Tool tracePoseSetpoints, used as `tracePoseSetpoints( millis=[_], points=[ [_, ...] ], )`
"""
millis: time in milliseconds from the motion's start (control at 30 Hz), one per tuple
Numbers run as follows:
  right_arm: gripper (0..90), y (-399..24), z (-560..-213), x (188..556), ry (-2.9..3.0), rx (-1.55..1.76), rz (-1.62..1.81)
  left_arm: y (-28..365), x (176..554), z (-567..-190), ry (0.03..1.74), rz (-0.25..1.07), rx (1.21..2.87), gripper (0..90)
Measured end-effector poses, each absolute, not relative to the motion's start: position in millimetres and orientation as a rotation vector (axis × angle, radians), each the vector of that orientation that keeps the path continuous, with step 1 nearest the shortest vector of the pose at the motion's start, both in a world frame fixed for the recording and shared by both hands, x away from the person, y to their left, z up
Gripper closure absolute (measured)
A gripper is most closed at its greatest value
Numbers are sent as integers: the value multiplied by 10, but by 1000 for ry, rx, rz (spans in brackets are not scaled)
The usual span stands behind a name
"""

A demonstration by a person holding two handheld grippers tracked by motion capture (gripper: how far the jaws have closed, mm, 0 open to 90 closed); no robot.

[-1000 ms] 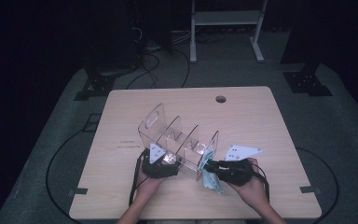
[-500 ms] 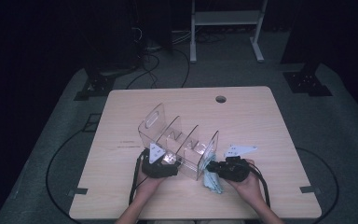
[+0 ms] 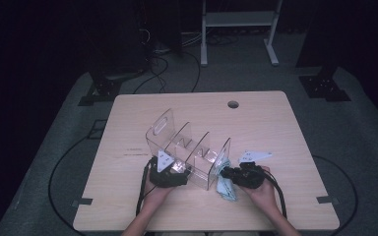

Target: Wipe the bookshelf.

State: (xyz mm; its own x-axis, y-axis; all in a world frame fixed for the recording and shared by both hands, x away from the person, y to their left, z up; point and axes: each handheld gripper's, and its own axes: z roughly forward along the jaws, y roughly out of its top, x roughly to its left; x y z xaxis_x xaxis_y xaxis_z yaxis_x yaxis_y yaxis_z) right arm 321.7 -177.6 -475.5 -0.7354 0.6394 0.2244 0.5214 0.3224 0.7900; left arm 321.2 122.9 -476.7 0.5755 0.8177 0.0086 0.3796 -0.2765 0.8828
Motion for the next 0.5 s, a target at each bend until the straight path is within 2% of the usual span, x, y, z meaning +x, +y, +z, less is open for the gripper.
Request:
tracePoseSetpoints(
  millis=[333,500],
  points=[
    [801,-1505,-4767,2908,2560,913,1422,1252,3224,-4766,978,599,1874,79],
    [801,-1616,-4794,3090,2515,980,1408,1255,3229,-4765,980,600,1873,82]
  ],
)
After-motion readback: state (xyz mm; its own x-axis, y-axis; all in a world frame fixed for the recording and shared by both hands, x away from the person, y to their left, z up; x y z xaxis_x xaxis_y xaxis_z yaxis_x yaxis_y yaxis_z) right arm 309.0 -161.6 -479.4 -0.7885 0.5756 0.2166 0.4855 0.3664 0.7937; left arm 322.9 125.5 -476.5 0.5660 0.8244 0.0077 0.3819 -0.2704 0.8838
